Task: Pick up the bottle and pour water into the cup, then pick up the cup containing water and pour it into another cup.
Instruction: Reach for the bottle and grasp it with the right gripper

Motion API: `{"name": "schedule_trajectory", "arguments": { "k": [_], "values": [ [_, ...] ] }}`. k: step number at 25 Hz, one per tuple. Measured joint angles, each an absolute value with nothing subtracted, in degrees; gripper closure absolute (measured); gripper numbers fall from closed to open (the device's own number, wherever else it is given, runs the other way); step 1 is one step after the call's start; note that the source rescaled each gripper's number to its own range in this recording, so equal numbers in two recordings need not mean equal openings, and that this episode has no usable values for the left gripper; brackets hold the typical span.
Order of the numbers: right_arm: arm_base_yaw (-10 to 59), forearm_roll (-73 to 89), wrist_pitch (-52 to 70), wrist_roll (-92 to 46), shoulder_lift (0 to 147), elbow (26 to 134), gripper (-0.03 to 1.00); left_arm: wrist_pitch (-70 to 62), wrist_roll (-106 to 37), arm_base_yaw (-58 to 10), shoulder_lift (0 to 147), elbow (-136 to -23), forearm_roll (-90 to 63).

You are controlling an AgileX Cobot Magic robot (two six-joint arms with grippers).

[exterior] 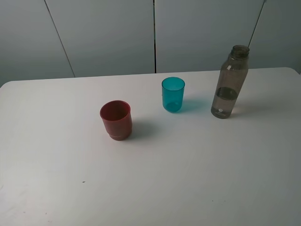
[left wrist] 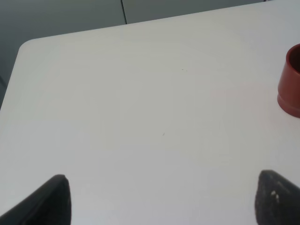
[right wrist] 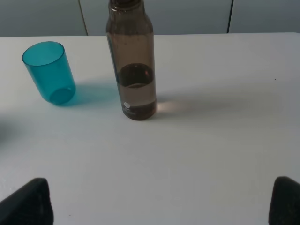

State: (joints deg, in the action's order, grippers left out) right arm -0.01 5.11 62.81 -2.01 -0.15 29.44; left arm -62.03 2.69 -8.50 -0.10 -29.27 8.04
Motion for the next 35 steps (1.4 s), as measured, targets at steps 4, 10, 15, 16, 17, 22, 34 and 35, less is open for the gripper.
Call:
{"name": "schedule_trajectory", "arguments": {
  "k": [4,10,15,16,17,22,34,35],
  "values": [
    [0.0,5.1,62.8,-2.0,-0.1,29.4,-0.03,-62.0,2.7,-8.5,-0.1,-29.3,8.0],
    [0.0,5.1,62.8,-2.0,-0.1,29.4,-0.03,-62.0,2.7,-8.5,-0.1,-29.3,8.0],
    [0.0,5.1,62.8,-2.0,-0.1,29.4,-0.03,-62.0,2.6,-8.5,-0.1,-29.3,8.0],
    [0.0,5.1,62.8,-2.0,-0.1,29.4,-0.03,-62.0,2.6,-8.5,-0.1,-29.3,8.0],
    [0.0,5.1,62.8,-2.0,-0.1,29.4,-0.03,-62.0,2.6,-8.5,-0.1,-29.3,8.0],
    [0.0,5.1,62.8,-2.0,-0.1,29.4,-0.03,-62.0,2.6,-8.5,-0.1,-29.3,8.0],
    [0.0,5.1,62.8,-2.0,-0.1,29.4,-0.03,-62.0,2.6,-8.5,-0.1,-29.3,8.0],
    [0.0,5.1,62.8,-2.0,-0.1,29.4,-0.03,-62.0,2.6,-8.5,-0.1,-29.3,8.0]
  ]
}}
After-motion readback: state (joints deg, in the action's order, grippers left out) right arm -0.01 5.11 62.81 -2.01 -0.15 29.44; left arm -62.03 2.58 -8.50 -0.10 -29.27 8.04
